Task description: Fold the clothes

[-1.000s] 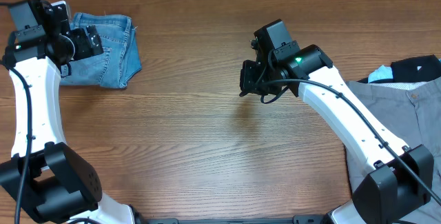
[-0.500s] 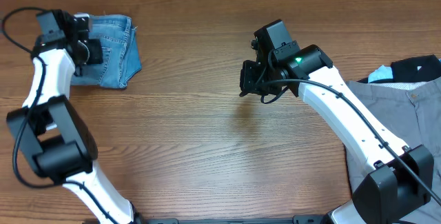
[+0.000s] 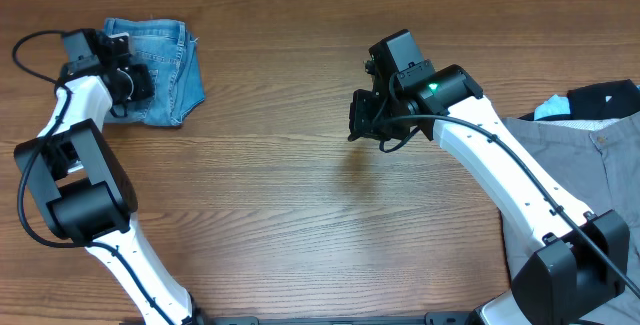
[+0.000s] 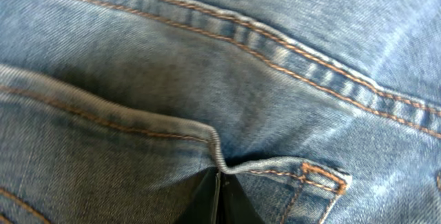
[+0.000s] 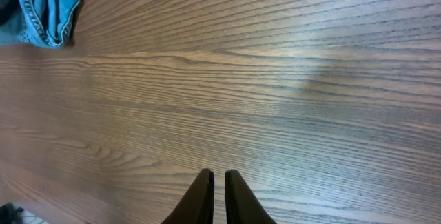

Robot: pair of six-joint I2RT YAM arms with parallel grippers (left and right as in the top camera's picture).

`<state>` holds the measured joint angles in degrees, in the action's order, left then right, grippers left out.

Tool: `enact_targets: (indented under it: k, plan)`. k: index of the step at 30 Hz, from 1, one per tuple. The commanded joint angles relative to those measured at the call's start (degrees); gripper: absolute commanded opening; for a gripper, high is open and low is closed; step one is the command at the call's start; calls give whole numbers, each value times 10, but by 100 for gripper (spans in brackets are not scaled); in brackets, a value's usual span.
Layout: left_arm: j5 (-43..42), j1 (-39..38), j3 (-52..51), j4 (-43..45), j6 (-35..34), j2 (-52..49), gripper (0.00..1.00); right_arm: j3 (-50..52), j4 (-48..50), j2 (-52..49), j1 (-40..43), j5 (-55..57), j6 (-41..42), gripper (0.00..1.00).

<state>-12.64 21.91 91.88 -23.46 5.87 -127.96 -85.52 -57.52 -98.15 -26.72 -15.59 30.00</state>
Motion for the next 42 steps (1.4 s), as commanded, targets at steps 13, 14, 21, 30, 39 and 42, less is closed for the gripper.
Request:
enact_targets:
  k: [13,14,21,30,39,42]
  plan:
    - [13,66,-9,-8,-74,-44,4,-8,2,12,-3,6,0,10]
    - [7,63,-9,-15,-75,-44,4,-8,2,12,-3,6,0,10]
    - [9,26,-9,-48,-128,-44,4,-8,2,12,-3,10,0,10]
    - [10,6,-6,-103,-142,-1,25,-8,2,12,-3,16,0,11]
    - [-46,-20,12,-115,15,119,54,-8,16,12,-3,16,0,11]
    - [-70,-54,12,-95,75,116,44,-8,19,12,-3,16,0,11]
